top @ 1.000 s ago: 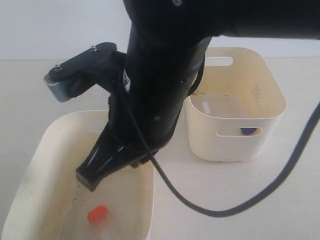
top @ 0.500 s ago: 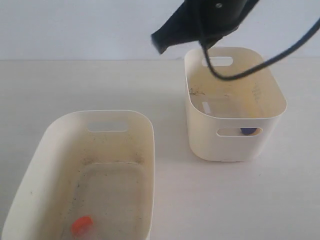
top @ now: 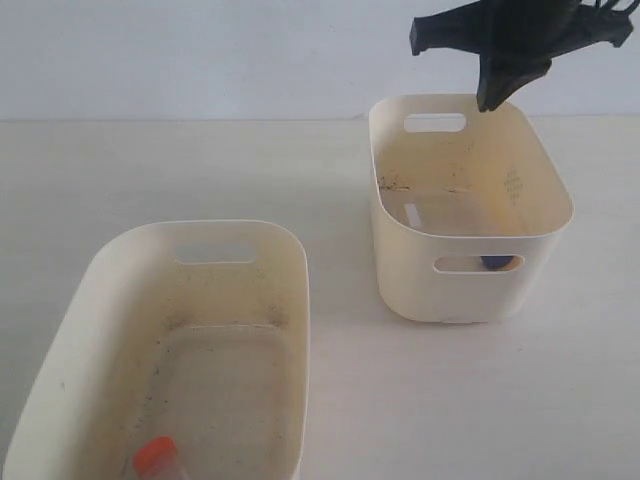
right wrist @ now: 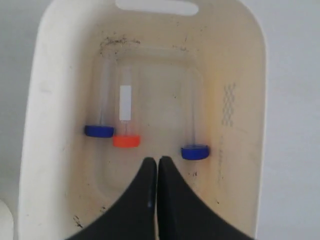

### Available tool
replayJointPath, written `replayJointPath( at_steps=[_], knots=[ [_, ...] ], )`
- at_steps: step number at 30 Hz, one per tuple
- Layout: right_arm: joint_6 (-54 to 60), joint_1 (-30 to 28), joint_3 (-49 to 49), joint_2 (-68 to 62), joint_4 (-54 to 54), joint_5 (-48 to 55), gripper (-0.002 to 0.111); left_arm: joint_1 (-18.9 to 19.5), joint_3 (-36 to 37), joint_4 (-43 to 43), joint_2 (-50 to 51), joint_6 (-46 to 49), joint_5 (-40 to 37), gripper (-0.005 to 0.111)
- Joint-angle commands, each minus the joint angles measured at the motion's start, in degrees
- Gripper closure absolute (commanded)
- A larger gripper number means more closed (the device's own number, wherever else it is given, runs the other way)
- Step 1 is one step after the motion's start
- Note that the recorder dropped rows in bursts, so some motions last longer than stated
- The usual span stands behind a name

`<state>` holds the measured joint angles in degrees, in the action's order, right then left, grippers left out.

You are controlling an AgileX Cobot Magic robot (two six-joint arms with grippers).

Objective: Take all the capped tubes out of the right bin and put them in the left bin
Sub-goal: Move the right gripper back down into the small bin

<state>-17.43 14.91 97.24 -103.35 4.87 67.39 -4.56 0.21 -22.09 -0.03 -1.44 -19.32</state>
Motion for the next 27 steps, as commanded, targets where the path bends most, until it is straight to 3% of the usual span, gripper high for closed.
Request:
replayJointPath(
  at_steps=[1, 7, 19, 27],
  knots=[
    [2.7, -0.6, 7.8, -7.1, -2.1, 2.6, 0.108, -0.3, -0.2, 0.2, 0.0, -0.5, 0.1, 0.102],
    [3.0, -0.6, 14.6, -14.2, -4.9, 2.6, 0.108, -0.3, -0.2, 0.2, 0.0, -0.5, 0.1, 0.102],
    [2.6, -0.6, 14.7, -19.0, -6.0, 2.6, 0.108, -0.3, -0.2, 0.2, 0.0, -0.5, 0.1, 0.102],
    [2.3, -0.6, 6.4, -18.0, -6.8, 2.6, 0.108, -0.3, -0.2, 0.2, 0.0, -0.5, 0.1, 0.102]
  ],
)
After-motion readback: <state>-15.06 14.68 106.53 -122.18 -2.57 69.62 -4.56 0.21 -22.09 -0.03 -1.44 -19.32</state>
